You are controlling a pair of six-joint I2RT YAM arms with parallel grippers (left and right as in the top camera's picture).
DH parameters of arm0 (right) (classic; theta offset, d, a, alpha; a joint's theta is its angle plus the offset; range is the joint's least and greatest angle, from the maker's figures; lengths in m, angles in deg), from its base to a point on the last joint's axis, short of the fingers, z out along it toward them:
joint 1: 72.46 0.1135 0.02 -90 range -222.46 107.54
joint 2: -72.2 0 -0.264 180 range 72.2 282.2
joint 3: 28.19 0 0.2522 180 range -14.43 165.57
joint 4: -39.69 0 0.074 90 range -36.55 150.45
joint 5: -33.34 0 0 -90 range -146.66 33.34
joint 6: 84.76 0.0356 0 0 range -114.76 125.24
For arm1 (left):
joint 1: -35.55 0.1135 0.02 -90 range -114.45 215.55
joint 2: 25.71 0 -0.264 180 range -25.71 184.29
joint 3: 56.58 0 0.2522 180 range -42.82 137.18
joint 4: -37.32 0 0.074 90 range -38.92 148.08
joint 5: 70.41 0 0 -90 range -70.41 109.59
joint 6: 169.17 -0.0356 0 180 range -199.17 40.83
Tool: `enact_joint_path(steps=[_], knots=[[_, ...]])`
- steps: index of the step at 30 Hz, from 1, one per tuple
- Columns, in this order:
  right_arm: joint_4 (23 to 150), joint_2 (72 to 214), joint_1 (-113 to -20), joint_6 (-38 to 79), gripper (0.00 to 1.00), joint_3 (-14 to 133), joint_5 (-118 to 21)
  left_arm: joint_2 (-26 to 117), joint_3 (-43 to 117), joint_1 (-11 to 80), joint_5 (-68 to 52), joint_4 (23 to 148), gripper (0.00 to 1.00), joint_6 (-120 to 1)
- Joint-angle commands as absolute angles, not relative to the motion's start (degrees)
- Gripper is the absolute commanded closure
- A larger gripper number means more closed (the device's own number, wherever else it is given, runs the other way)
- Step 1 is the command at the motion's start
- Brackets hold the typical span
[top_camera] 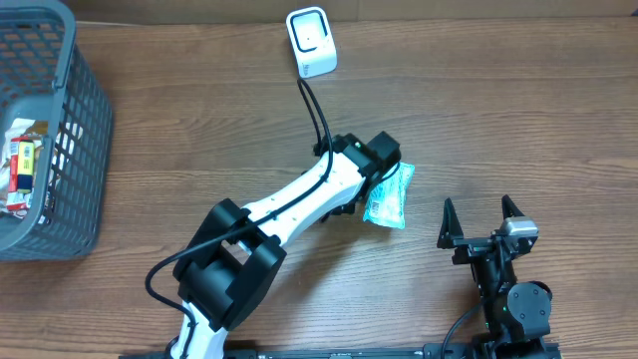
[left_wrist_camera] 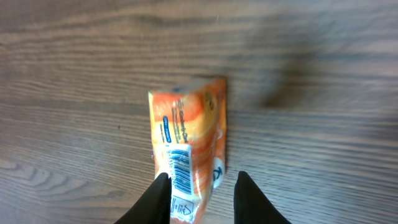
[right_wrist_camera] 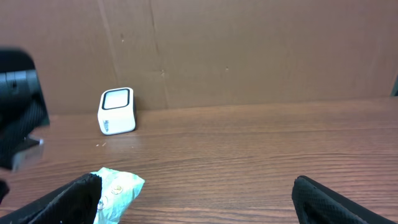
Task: Scan the item barcode
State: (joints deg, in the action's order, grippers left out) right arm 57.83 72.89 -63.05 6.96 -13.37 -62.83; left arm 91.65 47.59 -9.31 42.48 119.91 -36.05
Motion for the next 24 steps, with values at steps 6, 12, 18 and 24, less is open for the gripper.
enact_joint_path(steps=[6,12,18,24], knots=[[57.7,72.4,-63.3,6.9,0.00,-14.0,-62.5,92.0,56.2,-7.5,42.4,125.8,0.27,-35.9],[57.7,72.4,-63.3,6.9,0.00,-14.0,-62.5,92.0,55.4,-3.7,35.2,126.9,0.13,-35.9],[57.7,72.4,-63.3,6.9,0.00,-14.0,-62.5,92.0,52.6,1.0,27.5,125.6,0.45,-37.9],[57.7,72.4,-63.3,6.9,0.00,-14.0,-62.5,92.0,52.1,3.9,19.5,122.8,0.80,-48.4]])
